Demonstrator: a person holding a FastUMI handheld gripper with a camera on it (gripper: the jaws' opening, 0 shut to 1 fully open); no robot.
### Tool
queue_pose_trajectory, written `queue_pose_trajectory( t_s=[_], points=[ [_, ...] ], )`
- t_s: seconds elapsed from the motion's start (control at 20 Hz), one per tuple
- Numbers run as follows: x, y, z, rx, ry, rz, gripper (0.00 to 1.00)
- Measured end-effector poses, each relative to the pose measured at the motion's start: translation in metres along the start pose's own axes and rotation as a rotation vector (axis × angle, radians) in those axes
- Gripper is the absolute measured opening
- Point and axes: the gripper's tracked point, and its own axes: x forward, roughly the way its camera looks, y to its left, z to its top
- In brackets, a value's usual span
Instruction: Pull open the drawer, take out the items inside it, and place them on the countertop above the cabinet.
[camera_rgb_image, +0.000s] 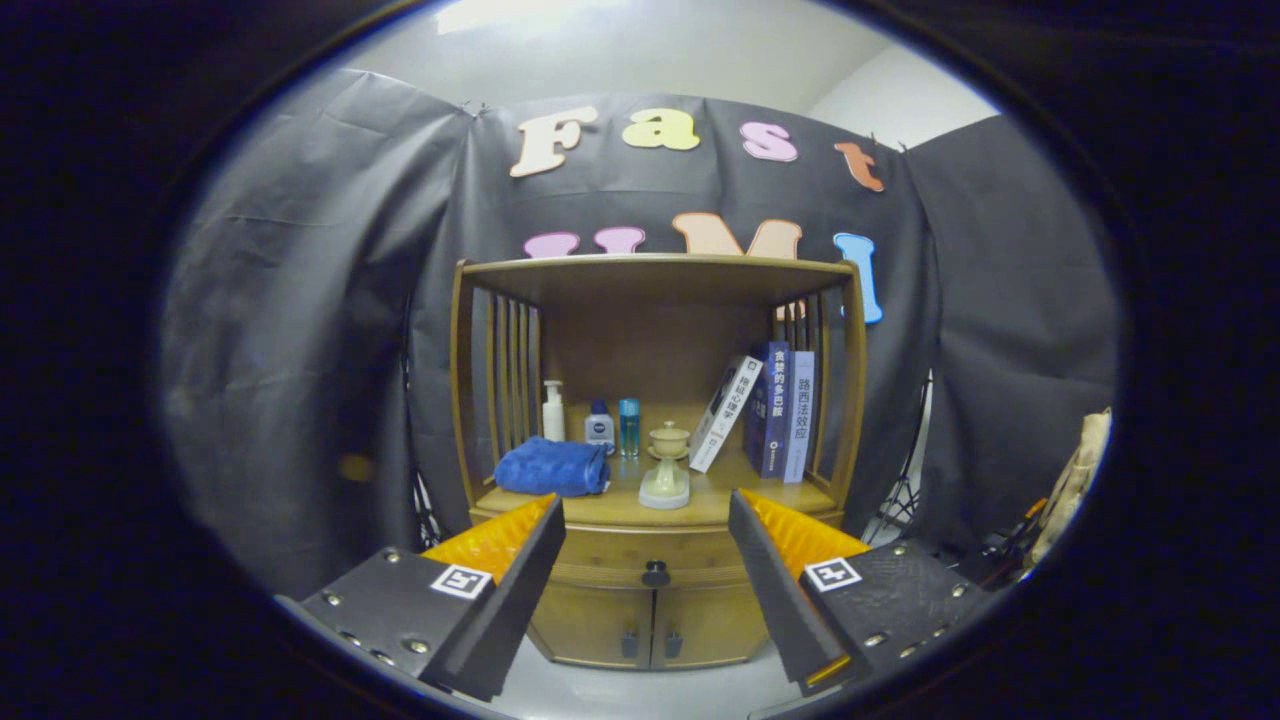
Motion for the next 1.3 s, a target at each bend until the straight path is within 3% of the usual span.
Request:
queue_pose_trajectory(
  t_s=[0.45,0.6,0.9,1.3],
  points=[
    [-0.046,-0.021,0.022,-0.091,-0.007,0.040,0.98],
    [-0.049,-0.047,0.032,-0.075,-0.031,-0.007,0.98],
    [-0.039,-0.057,0.033,-0.034,-0.020,-0.006,0.98],
    [-0.009,-0.035,0.047,-0.042,-0.044,0.159,0.98]
  ],
)
